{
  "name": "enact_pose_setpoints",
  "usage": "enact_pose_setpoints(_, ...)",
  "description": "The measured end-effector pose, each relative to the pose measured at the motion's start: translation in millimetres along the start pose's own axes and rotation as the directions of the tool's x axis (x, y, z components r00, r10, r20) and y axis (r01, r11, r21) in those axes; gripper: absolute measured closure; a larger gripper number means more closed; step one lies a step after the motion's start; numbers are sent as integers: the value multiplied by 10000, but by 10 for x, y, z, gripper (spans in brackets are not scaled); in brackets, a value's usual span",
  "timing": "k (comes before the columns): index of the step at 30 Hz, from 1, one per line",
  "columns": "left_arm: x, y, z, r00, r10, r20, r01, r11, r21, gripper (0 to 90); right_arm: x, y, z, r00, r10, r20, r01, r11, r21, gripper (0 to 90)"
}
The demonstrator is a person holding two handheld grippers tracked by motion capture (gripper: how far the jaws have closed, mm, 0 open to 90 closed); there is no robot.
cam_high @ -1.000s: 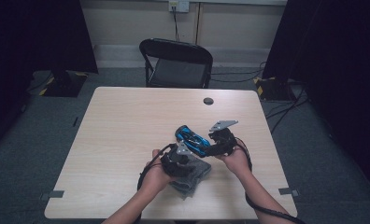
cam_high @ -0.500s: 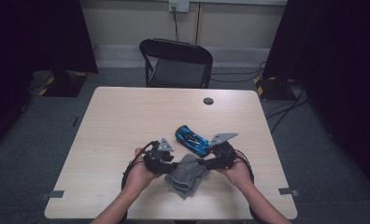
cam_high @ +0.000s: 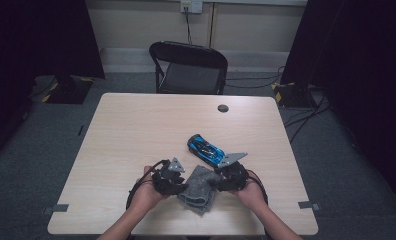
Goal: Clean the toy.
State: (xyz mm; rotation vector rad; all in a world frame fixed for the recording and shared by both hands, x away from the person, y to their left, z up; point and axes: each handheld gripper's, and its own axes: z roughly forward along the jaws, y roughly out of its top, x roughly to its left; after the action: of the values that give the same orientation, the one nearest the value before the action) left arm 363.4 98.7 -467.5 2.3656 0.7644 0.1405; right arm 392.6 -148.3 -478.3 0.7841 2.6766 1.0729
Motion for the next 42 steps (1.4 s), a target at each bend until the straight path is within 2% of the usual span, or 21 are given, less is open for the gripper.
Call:
enact_pose_setpoints(4, -102, -18, 5, 9994, 209, 289, -213, 9997, 107, 721, 22, 66, 73, 9999, -127, 27, 127, 9999, -18, 464)
enact_pose_setpoints(9, -246, -6, 22, 9964, 633, 561, -634, 9980, 0, 719, 53, 188, 182, 9992, -394, -24, 394, 9991, -142, 441)
enact_pose_setpoints(11, -282, 12, 60, 9968, 440, 664, -434, 9990, -109, 719, 30, 242, 228, 9998, -147, -124, 144, 9995, -281, 430)
enact_pose_setpoints(14, -286, 38, 87, 9968, 372, 703, -360, 9992, -185, 709, 20, 314, 246, 9997, 167, -193, -176, 9985, -521, 409)
enact_pose_setpoints(15, -269, 48, 71, 9968, 404, 685, -388, 9989, -252, 700, 23, 330, 232, 9995, 227, -199, -239, 9978, -620, 399)
enact_pose_setpoints(18, -199, 64, -22, 9985, 172, 512, -148, 9988, -467, 667, 46, 364, 132, 9986, 495, -212, -512, 9946, -898, 367)
enact_pose_setpoints(22, -71, 69, -165, 9998, -187, 57, 191, 9953, -947, 605, 114, 358, 53, 9953, 927, -289, -952, 9902, -1024, 338)
enact_pose_setpoints(24, -20, 71, -212, 9994, -347, -88, 335, 9930, -1131, 588, 168, 341, 67, 9951, 975, -157, -985, 9918, -820, 320)
enact_pose_setpoints(27, 33, 75, -235, 9990, -400, -217, 374, 9931, -1115, 588, 240, 296, 126, 9927, 1200, -154, -1207, 9906, -639, 311)
enact_pose_setpoints(29, 63, 78, -222, 9987, -378, -349, 336, 9930, -1133, 582, 293, 258, 201, 9929, 1185, 91, -1181, 9922, -396, 290)
enact_pose_setpoints(30, 93, 84, -220, 9984, -421, -366, 378, 9931, -1113, 575, 319, 235, 252, 9937, 1078, 296, -1074, 9941, -167, 272)
enact_pose_setpoints(33, 157, 106, -222, 9974, -532, -490, 468, 9913, -1231, 573, 372, 196, 327, 9957, 683, 619, -686, 9976, 30, 279)
enact_pose_setpoints(34, 182, 118, -218, 9970, -568, -528, 494, 9900, -1320, 565, 401, 186, 341, 9959, 418, 806, -422, 9991, 34, 286)
enact_pose_setpoints(37, 261, 172, -215, 9954, -577, -767, 460, 9881, -1467, 544, 400, 167, 352, 9963, 389, 764, -387, 9992, -41, 354)
enact_pose_setpoints(38, 284, 196, -203, 9950, -607, -791, 481, 9871, -1526, 538, 394, 158, 349, 9961, 379, 795, -372, 9993, -107, 408)
enact_pose_setpoints(40, 327, 248, -172, 9943, -597, -887, 441, 9847, -1686, 514, 395, 144, 337, 9977, 286, 608, -271, 9993, -248, 569)
enact_pose_setpoints(42, 371, 307, -137, 9933, -621, -971, 439, 9828, -1794, 466, 405, 142, 324, 9982, 254, 543, -240, 9994, -251, 665)
